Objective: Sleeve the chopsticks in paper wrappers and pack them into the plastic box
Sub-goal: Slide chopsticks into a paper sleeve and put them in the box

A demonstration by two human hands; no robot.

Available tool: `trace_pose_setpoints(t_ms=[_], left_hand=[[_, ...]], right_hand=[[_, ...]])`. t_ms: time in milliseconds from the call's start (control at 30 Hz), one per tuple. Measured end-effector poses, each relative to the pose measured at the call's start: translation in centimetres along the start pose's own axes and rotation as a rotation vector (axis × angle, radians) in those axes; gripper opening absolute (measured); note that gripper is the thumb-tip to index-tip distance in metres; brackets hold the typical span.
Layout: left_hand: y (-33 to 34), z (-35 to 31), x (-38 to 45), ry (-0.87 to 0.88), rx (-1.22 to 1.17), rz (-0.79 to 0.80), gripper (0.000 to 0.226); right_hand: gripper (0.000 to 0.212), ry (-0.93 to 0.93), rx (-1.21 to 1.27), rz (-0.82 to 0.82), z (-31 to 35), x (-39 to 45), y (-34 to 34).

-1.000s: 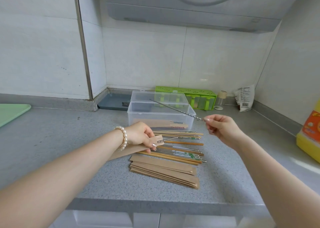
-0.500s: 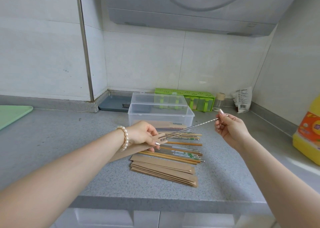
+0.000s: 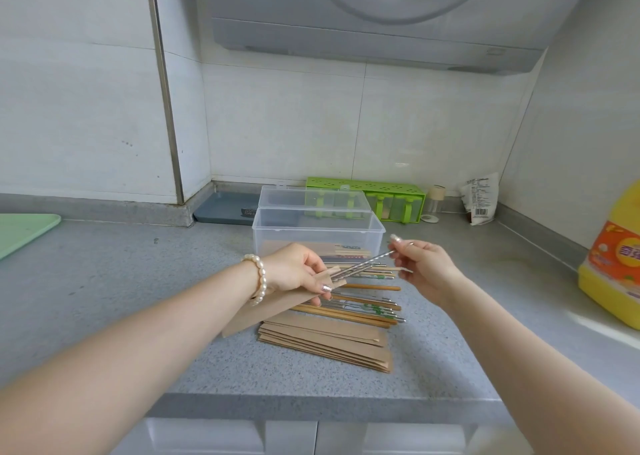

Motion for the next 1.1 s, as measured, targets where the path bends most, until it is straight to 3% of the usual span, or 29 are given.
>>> trace_pose_setpoints(t_ms=[400, 733, 933, 1100], left_hand=[[0.4, -0.2, 0.3, -0.003, 0.019, -0.007, 0.008], [0.1, 0.2, 0.6, -0.020, 0.003, 0.005, 0.012], [-1.2, -0.5, 1.0, -0.010, 0.029, 0.023, 0.017], [-4.0, -4.5, 2.3, 0.068, 0.161, -0.058, 0.019]], right_hand=[[0.013, 0.174, 0.006, 0.168, -3.0, -0.9, 6.2], [0.015, 0.177, -0.019, 0.208, -3.2, -1.2, 7.1], [0.008, 0.108, 0.132, 0.167, -1.2, -0.4, 5.4], [0.010, -0.048, 0.153, 0.066, 2.7, 0.5, 4.7]])
Point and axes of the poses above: each hand's wrist, its own x-axis towards the middle knuckle, its own y-axis out of the palm, z = x × y, the point moved 9 cm from there along x, towards the middle knuckle, and after that the axes turned 1 degree about y, right-handed, at the moved point
